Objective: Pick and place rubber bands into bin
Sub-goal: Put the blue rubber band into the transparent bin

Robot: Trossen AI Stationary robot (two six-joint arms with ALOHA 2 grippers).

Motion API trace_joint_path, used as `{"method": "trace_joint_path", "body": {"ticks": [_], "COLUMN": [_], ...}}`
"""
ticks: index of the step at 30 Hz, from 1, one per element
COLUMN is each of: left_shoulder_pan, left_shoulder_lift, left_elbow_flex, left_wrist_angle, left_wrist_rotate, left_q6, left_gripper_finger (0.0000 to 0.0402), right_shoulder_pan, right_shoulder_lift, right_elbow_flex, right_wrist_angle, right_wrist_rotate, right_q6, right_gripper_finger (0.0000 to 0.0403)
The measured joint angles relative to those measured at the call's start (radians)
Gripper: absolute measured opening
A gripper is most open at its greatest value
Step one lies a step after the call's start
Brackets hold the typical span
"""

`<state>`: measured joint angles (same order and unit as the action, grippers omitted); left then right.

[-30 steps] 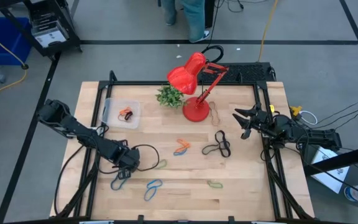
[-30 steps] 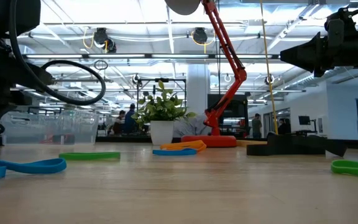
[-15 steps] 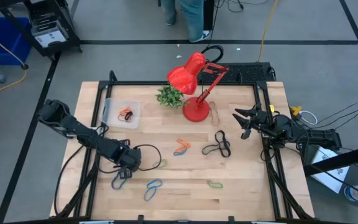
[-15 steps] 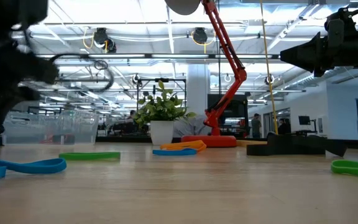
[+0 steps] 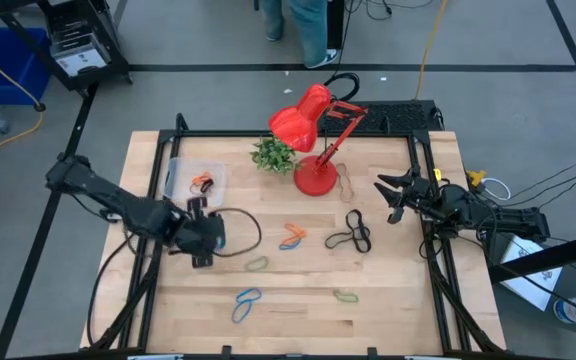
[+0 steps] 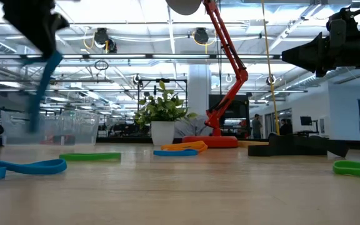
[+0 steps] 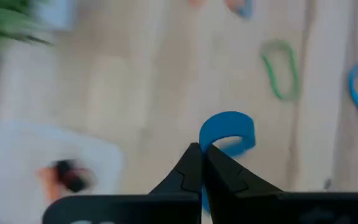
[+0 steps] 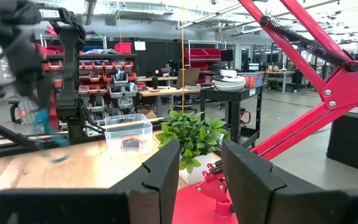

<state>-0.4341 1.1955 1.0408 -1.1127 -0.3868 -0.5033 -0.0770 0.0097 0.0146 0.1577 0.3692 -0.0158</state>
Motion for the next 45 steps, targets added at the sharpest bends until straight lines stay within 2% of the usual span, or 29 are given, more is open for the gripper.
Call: {"method": "trace_joint_path", "body": {"ticks": [6, 13, 19, 25, 35, 45], "left_shoulder_pan": [0.033, 0.112, 0.262, 0.414, 0.578, 0.657], "left_shoulder_lift": [-0.102, -0.13, -0.128, -0.128, -0.12, -0.115], "left_elbow_flex": [0.082, 0.082, 0.082, 0.081, 0.076, -0.06], "left_wrist_angle": [-0.054, -0.075, -0.182, -0.309, -0.303, -0.223], "left_wrist_rotate": [-0.253, -0.413, -0.522, -0.53, -0.531, -0.511], "left_q6": [-0.041, -0.08, -0.2, -0.282, -0.257, -0.256], "left_gripper_finger": [0.0006, 0.0008, 0.0006, 0.0005, 0.0008, 0.0006], "right_shoulder_pan": [0.0, 0.0, 0.0, 0.0, 0.0, 0.0], "right_shoulder_lift": [0.0, 0.0, 0.0, 0.0, 0.0, 0.0], "right_elbow_flex": [0.0, 0.0, 0.0, 0.0, 0.0, 0.0], "right_wrist_angle": [0.0, 0.0, 0.0, 0.0, -0.001, -0.005], "right_wrist_rotate": [0.0, 0.0, 0.0, 0.0, 0.0, 0.0], "right_q6": [0.0, -0.005, -0.007, -0.007, -0.007, -0.007], "right_gripper_finger": [0.0114, 0.0114, 0.0114, 0.0114, 0.0114, 0.0114]}}
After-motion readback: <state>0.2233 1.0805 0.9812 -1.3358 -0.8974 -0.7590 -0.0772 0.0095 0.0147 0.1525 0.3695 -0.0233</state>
